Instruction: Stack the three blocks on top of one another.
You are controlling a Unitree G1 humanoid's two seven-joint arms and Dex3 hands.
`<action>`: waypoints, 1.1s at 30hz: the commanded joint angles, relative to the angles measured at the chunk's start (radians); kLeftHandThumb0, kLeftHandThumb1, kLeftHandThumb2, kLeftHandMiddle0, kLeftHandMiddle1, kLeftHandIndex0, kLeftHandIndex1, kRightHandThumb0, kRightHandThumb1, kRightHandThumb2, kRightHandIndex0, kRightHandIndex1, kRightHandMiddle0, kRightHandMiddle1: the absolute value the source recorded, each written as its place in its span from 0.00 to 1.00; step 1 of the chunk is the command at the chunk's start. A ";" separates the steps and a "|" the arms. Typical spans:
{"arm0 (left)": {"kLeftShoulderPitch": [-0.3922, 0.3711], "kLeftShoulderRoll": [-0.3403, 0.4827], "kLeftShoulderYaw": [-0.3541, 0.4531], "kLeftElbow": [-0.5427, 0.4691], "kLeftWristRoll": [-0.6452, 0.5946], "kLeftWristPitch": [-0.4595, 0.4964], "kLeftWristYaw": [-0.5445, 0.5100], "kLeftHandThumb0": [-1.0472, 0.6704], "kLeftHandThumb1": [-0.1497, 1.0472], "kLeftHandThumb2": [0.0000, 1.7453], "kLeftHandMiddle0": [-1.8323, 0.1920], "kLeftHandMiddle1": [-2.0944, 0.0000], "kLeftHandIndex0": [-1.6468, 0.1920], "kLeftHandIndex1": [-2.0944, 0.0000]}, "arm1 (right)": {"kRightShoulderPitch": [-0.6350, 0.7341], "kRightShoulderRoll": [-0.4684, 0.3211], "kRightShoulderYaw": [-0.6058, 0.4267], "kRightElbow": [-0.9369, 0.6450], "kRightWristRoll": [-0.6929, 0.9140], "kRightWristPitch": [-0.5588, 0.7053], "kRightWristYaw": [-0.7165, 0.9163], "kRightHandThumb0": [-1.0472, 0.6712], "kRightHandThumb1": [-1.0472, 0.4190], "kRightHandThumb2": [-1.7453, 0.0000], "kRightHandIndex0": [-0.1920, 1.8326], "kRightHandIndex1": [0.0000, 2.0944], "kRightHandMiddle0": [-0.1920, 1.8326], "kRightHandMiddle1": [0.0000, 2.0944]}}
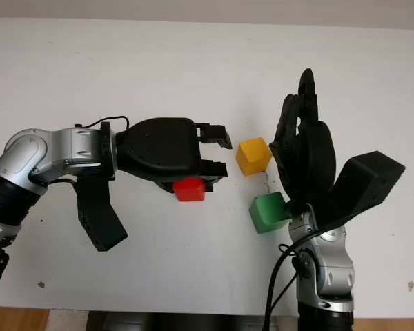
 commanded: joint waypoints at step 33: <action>0.023 0.132 0.076 -0.131 -0.105 0.128 -0.161 0.26 0.84 0.03 1.00 1.00 1.00 1.00 | 0.015 -0.007 -0.005 -0.021 0.007 0.000 0.004 0.20 0.00 0.59 0.00 0.00 0.00 0.00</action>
